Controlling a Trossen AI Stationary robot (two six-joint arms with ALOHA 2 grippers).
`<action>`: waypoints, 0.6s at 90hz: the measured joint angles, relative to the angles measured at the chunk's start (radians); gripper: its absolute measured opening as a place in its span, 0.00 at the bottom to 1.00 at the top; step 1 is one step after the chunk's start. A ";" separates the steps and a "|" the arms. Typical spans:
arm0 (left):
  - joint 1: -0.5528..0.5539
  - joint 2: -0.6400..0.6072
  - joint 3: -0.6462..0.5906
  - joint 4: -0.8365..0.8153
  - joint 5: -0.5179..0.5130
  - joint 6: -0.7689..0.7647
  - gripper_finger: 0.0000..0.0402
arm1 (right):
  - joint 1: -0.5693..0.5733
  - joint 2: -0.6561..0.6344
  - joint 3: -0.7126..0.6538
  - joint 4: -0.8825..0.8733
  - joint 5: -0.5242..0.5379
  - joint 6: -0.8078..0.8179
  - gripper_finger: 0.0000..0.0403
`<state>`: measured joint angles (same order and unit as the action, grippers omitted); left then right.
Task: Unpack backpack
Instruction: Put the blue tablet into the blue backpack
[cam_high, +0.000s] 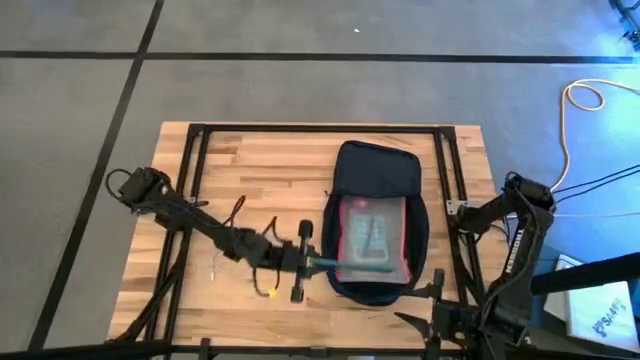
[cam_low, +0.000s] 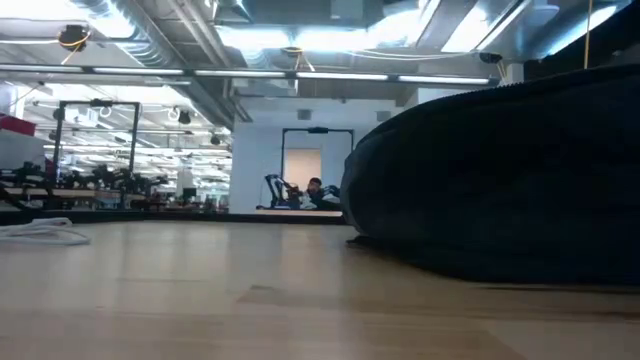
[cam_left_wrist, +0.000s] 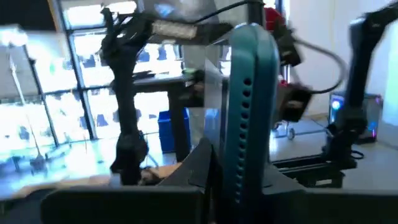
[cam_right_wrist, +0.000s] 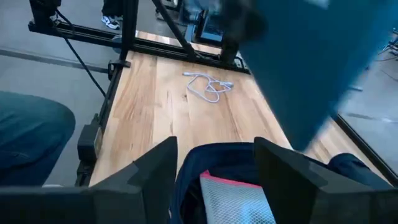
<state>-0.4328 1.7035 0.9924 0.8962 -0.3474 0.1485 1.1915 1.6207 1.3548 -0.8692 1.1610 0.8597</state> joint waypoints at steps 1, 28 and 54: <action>0.008 0.000 -0.007 0.005 0.009 -0.010 0.03 | 0.000 0.000 0.000 0.000 0.000 0.000 0.48; 0.217 0.039 -0.076 0.014 0.205 -0.097 0.03 | -0.001 0.000 0.000 -0.019 0.037 0.000 0.48; 0.303 0.209 -0.077 0.211 0.328 -0.062 0.03 | -0.001 0.000 0.000 -0.025 0.053 0.005 0.48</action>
<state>-0.1299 1.9123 0.9157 1.1071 -0.0196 0.0863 1.1908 1.6207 1.3544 -0.8944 1.2144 0.8646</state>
